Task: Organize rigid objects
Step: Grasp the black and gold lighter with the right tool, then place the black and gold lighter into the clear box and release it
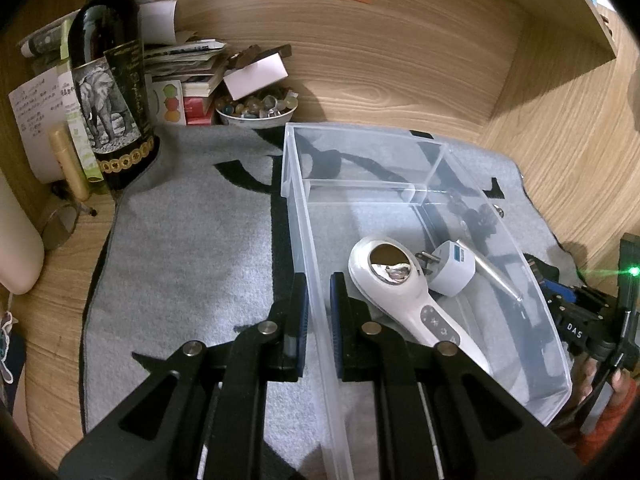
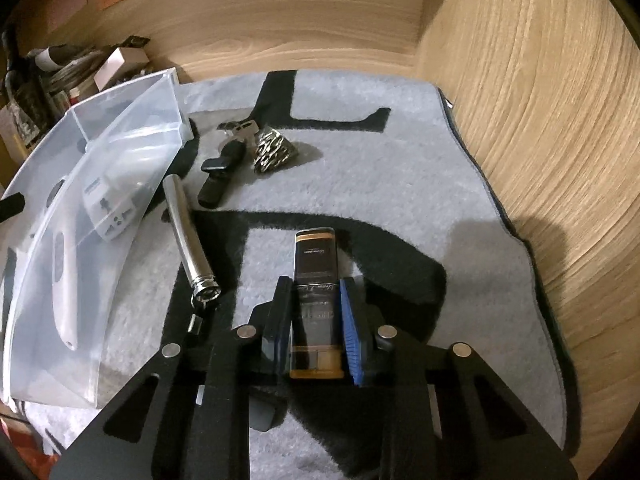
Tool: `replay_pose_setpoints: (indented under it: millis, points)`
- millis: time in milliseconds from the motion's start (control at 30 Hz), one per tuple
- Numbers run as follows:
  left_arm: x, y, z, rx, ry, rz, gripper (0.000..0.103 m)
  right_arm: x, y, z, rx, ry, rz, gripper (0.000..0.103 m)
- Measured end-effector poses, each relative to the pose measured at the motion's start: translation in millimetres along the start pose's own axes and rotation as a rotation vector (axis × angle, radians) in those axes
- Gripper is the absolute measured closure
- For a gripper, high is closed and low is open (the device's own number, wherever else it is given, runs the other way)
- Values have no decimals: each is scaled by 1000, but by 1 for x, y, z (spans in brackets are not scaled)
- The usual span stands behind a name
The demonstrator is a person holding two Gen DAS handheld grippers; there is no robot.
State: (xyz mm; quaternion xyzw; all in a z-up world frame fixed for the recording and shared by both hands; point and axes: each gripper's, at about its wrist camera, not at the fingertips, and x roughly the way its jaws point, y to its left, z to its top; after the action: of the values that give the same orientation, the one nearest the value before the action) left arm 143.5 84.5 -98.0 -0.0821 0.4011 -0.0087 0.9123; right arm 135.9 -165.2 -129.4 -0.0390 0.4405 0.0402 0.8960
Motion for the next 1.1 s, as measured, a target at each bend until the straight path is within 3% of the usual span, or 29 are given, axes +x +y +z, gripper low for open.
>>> replay_pose_setpoints:
  millis: [300,733,900,1100]
  points:
    - [0,0,0,-2,1,-1,93,-21,6,18,11,-80,32,82]
    - [0,1,0,-3,1,-2,93,-74,53,61,-111,-265,137,82]
    - [0,1,0,-5,1,-3,93,-78,80,67,-169,-281,192,82]
    - [0,0,-1,-3,2,-6,93,-60,109,63,-226,-228,255,82]
